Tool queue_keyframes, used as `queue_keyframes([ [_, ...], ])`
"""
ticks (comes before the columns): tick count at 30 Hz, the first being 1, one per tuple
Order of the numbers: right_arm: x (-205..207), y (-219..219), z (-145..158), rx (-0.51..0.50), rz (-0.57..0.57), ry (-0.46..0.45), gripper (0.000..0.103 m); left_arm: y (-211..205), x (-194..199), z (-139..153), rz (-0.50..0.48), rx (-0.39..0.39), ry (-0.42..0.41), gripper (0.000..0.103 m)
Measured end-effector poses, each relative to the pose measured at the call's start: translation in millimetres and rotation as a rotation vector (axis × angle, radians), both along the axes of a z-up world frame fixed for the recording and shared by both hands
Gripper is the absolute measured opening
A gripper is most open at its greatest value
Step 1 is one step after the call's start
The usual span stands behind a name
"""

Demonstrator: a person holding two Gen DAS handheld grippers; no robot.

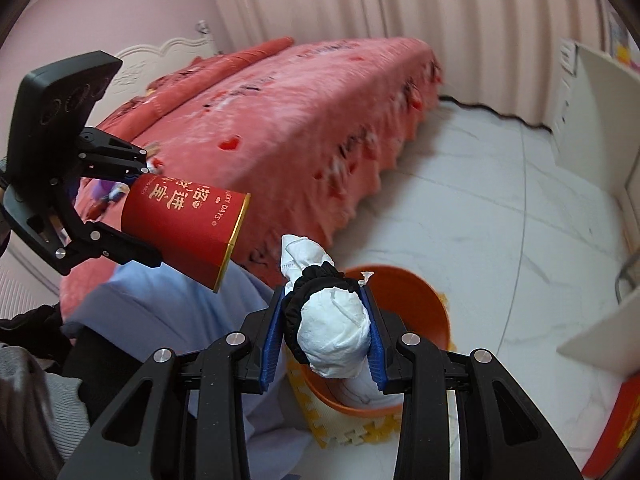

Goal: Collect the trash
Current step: 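Carry the red can and tissue bundle with both grippers over the orange bin, then open both grippers to drop the can and tissue bundle into the bin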

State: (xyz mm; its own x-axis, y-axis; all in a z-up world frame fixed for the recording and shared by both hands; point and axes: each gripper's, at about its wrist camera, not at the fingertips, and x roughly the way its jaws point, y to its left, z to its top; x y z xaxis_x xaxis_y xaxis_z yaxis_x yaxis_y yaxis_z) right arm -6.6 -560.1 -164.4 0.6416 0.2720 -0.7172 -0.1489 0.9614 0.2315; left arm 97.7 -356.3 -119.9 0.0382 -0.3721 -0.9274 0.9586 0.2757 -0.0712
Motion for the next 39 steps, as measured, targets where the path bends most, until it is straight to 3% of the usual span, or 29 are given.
queue_keyframes([
  [7,10.6,-24.9,-43.4,0.014,-0.052,0.069,0.036,-31.5,10.4,-41.9,-0.001,0.037,0.047,0.057],
  [19,39.8,-34.7,-108.1,0.028,-0.093,0.163,0.039,-53.0,21.3,-76.4,0.026,0.077,0.114,0.057],
  [26,39.2,-42.0,-118.2,0.000,-0.135,0.180,0.052,-63.7,22.5,-91.5,0.026,0.102,0.095,0.060],
  [28,38.6,-44.4,-119.6,0.006,-0.140,0.186,0.052,-65.1,21.1,-93.7,0.019,0.104,0.093,0.062],
  [29,38.1,-44.5,-120.3,0.010,-0.140,0.190,0.052,-65.1,21.2,-94.6,0.020,0.108,0.091,0.071],
  [30,37.2,-45.3,-120.2,0.013,-0.141,0.190,0.052,-65.0,20.8,-94.5,0.022,0.110,0.079,0.074],
  [39,32.5,-32.6,-107.2,0.027,-0.121,0.180,0.052,-54.9,18.6,-86.4,0.039,0.093,0.062,0.074],
])
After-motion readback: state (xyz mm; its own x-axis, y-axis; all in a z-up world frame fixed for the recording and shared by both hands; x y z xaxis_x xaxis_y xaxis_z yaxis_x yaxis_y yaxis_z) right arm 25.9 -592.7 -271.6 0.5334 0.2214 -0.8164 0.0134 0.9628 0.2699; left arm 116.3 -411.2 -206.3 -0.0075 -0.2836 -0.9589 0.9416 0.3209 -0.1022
